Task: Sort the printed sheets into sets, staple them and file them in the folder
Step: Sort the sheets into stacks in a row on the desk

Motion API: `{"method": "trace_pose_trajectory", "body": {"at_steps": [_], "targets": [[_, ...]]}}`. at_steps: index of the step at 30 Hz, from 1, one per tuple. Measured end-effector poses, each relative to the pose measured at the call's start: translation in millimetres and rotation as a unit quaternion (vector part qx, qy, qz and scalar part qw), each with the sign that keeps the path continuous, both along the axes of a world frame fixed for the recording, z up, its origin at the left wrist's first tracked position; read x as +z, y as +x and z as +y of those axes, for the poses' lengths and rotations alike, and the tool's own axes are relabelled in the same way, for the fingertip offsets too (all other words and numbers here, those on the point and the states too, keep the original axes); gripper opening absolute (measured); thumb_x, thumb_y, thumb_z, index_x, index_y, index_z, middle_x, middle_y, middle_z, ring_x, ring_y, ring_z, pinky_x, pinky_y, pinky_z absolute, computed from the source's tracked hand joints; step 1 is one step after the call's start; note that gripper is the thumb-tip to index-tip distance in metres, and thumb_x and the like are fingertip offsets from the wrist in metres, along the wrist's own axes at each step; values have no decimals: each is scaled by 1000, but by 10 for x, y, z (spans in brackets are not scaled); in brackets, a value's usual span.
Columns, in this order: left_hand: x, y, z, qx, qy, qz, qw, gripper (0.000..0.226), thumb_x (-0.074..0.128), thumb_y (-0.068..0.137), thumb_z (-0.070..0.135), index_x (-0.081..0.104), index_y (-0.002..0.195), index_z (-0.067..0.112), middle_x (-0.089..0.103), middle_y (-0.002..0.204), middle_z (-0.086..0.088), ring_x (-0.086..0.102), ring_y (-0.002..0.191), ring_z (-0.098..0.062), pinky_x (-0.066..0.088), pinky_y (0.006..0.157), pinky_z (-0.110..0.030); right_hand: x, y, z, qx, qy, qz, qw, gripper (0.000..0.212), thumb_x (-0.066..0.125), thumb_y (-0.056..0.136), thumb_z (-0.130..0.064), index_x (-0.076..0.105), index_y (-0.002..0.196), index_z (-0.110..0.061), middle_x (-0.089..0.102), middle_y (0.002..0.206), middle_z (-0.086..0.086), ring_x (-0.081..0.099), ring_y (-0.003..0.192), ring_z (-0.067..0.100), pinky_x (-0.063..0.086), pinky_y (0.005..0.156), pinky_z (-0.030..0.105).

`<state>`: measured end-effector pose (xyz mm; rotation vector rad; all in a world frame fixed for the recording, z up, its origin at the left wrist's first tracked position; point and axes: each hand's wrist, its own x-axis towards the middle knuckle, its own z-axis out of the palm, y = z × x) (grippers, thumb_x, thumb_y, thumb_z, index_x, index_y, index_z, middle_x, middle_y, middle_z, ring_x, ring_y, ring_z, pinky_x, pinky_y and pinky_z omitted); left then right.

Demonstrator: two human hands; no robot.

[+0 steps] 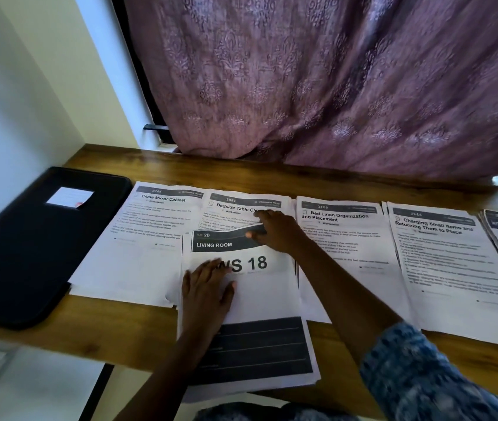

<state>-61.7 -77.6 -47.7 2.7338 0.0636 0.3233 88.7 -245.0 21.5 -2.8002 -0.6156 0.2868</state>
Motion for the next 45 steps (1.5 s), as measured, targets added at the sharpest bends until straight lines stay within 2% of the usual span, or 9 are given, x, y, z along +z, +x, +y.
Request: {"method": "trace_pose_trajectory", "body": {"at_steps": [5,9,14,18,24,27,31,35,45], "targets": [[-9,8,1,-1,3,-20,1000,34,58,80,34,67,111,23,63,124,-3,57,119,-27,34,105,-53,-20,89,117,-16,-23,40,999,61,41,87,-68,56,112,-14,62,116,9,56,109,30,39,94,41],[-13,11,-3,-6,1,-31,999,31,64,81,31,66,111,23,63,125,-3,56,120,-27,33,106,-54,129,45,121,-69,103,195,973,67,49,80,-71,68,95,-9,66,90,5,60,84,20,41,73,29],[-36,12,19,-10,3,-22,1000,34,54,86,38,64,114,24,60,129,-2,53,124,-25,31,109,-54,236,-134,-132,-174,446,419,772,85,61,60,-79,64,117,-16,68,111,12,63,106,30,46,99,42],[-34,-4,40,-14,-5,-14,1000,48,35,88,49,63,118,24,59,131,-2,50,126,-24,28,111,-54,33,-520,-287,-205,527,408,716,52,72,67,-51,64,110,-22,67,108,10,62,101,29,49,93,47],[43,5,53,0,-90,-25,996,51,45,88,52,58,126,21,54,137,-6,48,127,-29,33,107,-58,-14,-949,-165,-264,433,251,824,50,68,84,-9,47,130,-14,55,131,9,52,114,27,42,96,39],[169,4,124,69,-206,-53,975,67,65,82,48,37,140,28,37,149,-9,34,135,-32,35,106,-57,140,-1020,-237,-262,469,223,814,43,66,84,-3,53,123,-16,57,127,9,52,114,26,42,96,36],[659,15,130,64,-536,11,842,78,75,81,22,28,142,35,53,134,-2,61,113,-20,57,83,-43,396,-1071,-632,-284,532,223,766,35,67,79,4,58,101,-23,64,106,0,57,98,17,43,98,42],[924,56,-221,-41,-641,168,748,38,64,85,7,58,122,16,72,107,-7,71,92,-25,58,66,-31,539,-1117,-1150,-338,535,178,754,38,67,80,4,54,108,-17,58,94,-7,52,85,7,37,91,33],[528,278,-1285,-75,-521,225,820,29,66,88,8,61,115,18,67,117,-6,68,96,-18,58,81,-34,212,-1197,-2015,-421,500,78,753,39,68,79,4,58,115,-8,61,116,9,58,101,20,47,86,32]]}}
